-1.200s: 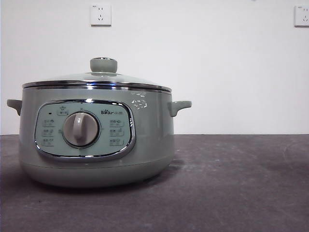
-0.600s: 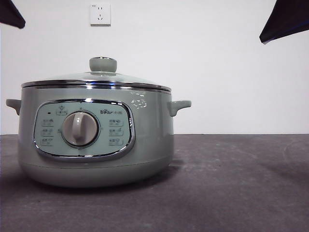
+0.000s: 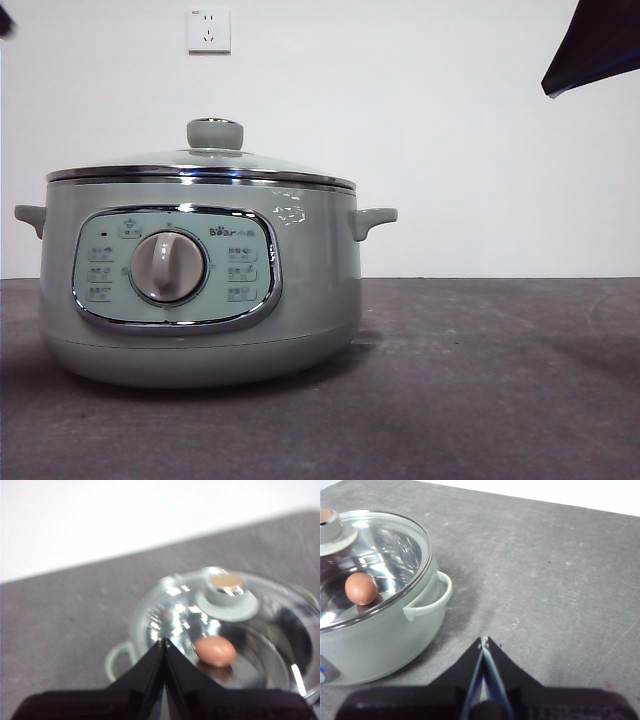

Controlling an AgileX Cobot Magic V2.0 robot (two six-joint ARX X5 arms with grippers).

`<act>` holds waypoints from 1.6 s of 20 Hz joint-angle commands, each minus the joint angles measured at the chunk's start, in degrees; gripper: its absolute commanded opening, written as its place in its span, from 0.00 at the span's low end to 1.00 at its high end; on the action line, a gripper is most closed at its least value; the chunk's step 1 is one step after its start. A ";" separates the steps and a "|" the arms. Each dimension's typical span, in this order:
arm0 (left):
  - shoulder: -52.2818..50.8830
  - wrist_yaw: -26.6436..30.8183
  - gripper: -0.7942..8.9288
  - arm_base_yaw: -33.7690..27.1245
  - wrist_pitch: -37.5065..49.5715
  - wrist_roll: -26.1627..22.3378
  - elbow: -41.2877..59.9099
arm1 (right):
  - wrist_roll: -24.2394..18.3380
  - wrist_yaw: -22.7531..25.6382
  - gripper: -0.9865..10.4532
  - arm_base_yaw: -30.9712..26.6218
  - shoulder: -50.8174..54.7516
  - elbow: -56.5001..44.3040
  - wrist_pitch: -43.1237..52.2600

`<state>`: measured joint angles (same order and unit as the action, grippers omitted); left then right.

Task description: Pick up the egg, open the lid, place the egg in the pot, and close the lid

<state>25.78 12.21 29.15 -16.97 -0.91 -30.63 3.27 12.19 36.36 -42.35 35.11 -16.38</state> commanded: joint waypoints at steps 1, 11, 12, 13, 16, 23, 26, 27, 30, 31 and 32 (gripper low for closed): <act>-6.23 -6.21 0.08 -7.28 3.10 -0.81 6.45 | 0.76 0.13 0.09 0.02 0.04 -0.48 0.28; -25.68 -6.75 0.08 -21.79 9.70 -0.57 28.55 | 0.76 0.13 0.09 0.02 0.04 -0.48 0.22; -25.68 -6.80 0.08 -21.79 9.57 -0.59 29.49 | 0.76 0.13 0.09 0.02 0.04 -0.48 0.20; -25.68 -7.32 0.08 -21.79 9.18 -0.57 30.14 | 0.76 0.13 0.09 0.02 0.04 -0.48 0.04; -25.68 -8.07 0.08 -21.84 6.34 -0.63 30.45 | 0.76 0.11 0.09 0.04 0.04 -0.48 -0.04; -25.68 -8.02 0.08 -21.88 6.71 -0.61 30.42 | 0.76 0.13 0.09 0.04 0.04 -0.48 -0.04; -25.68 -8.02 0.08 -21.88 6.71 -0.61 30.42 | 0.76 0.13 0.09 0.02 0.04 -0.48 -0.04; -25.68 -8.02 0.08 -21.88 6.71 -0.61 30.42 | 0.76 0.13 0.09 0.02 0.04 -0.48 -0.04; -25.68 -8.02 0.08 -21.88 6.71 -0.61 30.42 | 0.76 0.13 0.09 0.02 0.04 -0.48 -0.04; -25.68 -8.02 0.08 -21.88 6.71 -0.61 30.42 | 0.74 0.15 0.09 0.02 0.04 -0.48 -0.22; -25.68 -8.02 0.08 -21.88 6.71 -0.61 30.42 | 0.74 0.15 0.09 0.02 0.04 -0.48 -0.72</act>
<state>0.27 4.27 7.51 -10.39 -1.08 -1.02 3.27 12.19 36.36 -42.35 35.11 -17.28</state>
